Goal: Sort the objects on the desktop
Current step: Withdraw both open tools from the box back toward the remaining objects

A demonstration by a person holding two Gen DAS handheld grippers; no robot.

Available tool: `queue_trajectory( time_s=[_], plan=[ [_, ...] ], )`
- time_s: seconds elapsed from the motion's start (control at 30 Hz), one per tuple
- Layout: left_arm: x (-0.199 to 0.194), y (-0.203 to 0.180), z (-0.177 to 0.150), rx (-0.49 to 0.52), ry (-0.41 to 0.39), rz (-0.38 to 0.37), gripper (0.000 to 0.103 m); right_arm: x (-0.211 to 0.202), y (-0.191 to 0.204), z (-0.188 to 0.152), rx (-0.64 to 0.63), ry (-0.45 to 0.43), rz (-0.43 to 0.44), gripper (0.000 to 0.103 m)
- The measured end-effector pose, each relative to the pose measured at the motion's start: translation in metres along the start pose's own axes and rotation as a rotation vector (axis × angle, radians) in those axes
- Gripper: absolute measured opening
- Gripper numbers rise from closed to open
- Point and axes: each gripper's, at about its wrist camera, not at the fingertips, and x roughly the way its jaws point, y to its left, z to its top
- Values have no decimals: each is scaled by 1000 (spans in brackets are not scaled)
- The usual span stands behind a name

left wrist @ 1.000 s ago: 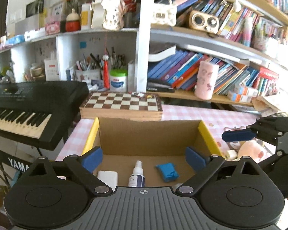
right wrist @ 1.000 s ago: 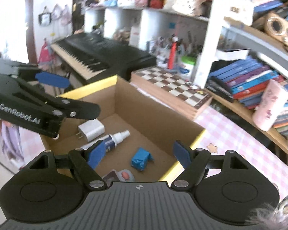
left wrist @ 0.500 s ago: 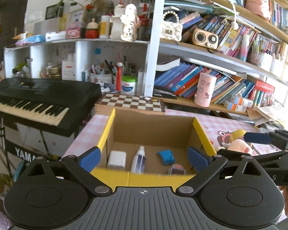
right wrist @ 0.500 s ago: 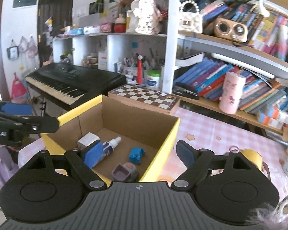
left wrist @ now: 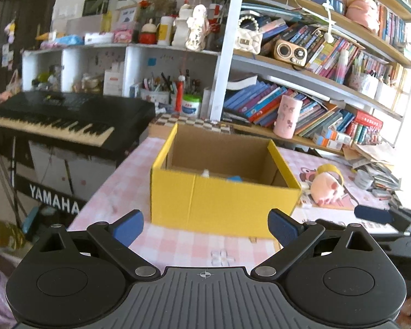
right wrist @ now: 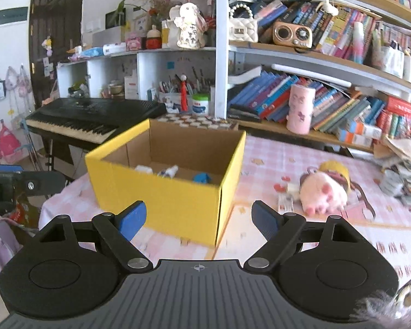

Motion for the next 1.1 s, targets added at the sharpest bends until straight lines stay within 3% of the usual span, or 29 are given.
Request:
queue_trajectory(
  time_s=[0.43, 0.73, 1.1],
  plan=[
    [-28, -1, -42, -21, 44, 24, 99, -32, 31, -52, -11, 81, -46, 83],
    [-28, -9, -54, 1, 84, -11, 99, -42, 35, -61, -28, 93, -66, 83],
    [-19, -34, -60, 76, 122, -94, 99, -51, 14, -74, 37, 132, -140, 84]
  ],
)
